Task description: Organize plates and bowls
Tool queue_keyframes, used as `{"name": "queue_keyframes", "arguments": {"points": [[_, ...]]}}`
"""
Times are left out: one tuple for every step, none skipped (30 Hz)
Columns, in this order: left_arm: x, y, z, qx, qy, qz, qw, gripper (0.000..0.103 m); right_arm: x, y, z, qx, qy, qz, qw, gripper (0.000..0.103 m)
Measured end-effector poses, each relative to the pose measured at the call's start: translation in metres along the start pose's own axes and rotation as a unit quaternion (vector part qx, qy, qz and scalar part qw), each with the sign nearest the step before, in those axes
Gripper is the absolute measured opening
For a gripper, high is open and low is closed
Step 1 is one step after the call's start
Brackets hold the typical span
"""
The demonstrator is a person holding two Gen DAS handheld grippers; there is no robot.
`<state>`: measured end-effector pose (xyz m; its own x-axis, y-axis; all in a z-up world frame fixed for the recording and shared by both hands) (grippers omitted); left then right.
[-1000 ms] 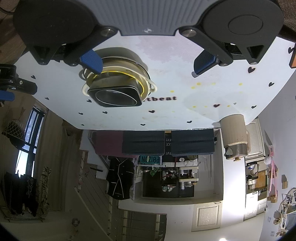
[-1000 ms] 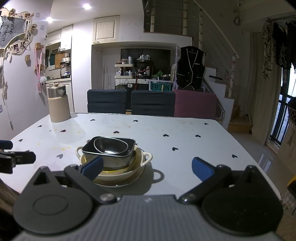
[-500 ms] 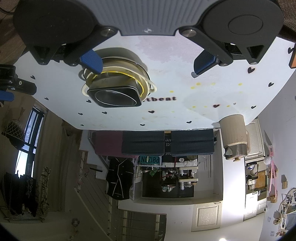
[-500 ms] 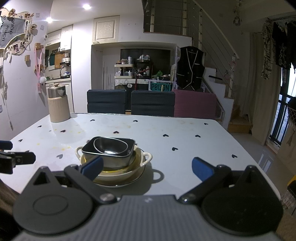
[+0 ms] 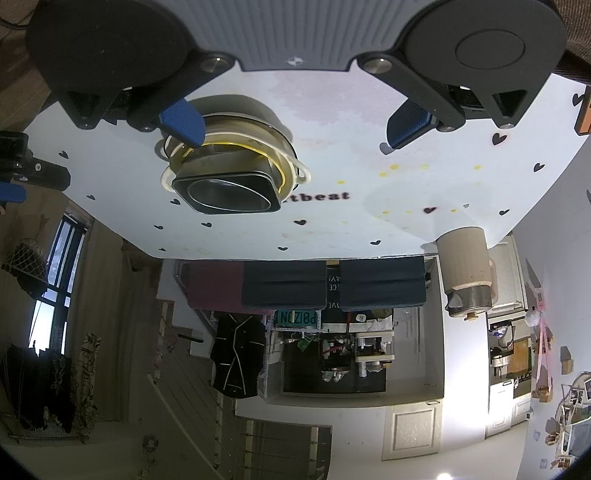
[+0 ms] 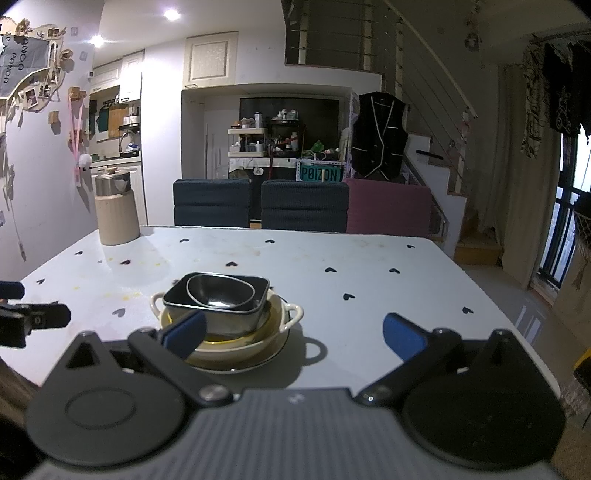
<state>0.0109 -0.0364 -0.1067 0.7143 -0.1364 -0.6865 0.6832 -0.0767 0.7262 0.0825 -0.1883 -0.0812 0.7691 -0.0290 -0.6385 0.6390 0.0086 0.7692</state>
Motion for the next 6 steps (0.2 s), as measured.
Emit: {"name": "queue_keyframes", "arguments": {"points": [[-0.0001, 0.0, -0.0003, 0.0, 0.0, 0.0, 1.0, 0.103, -0.0005, -0.0004, -0.001, 0.001, -0.001, 0.0, 1.0, 0.103], [0.0, 0.0, 0.0, 0.0, 0.0, 0.0, 1.0, 0.103, -0.0008, -0.0004, -0.0015, 0.002, -0.002, 0.0, 1.0, 0.103], [0.0, 0.0, 0.0001, 0.0, 0.0, 0.0, 1.0, 0.103, -0.0014, -0.0009, -0.0025, 0.003, -0.002, 0.0, 1.0, 0.103], [-0.0001, 0.0, -0.0007, 0.0, 0.001, 0.0, 1.0, 0.103, -0.0023, -0.0019, -0.0037, 0.005, -0.003, 0.0, 1.0, 0.103], [0.0003, -0.0002, -0.0028, 0.0, 0.002, 0.0, 1.0, 0.103, -0.0022, -0.0018, -0.0038, 0.005, -0.003, 0.0, 1.0, 0.103], [0.0005, -0.0003, -0.0038, 0.0, 0.003, 0.0, 1.0, 0.103, -0.0022, -0.0019, -0.0038, 0.004, -0.004, 0.0, 1.0, 0.103]]}}
Point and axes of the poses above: each gripper's, at about its wrist camera, not at the fingertips, and x roughly the way its jaws point, z to its right, y to its top, the point moved 9 cm from there along x, roughly the way its jaws point, and after that the axes turned 14 degrees about -z, right-handed, at the moved point
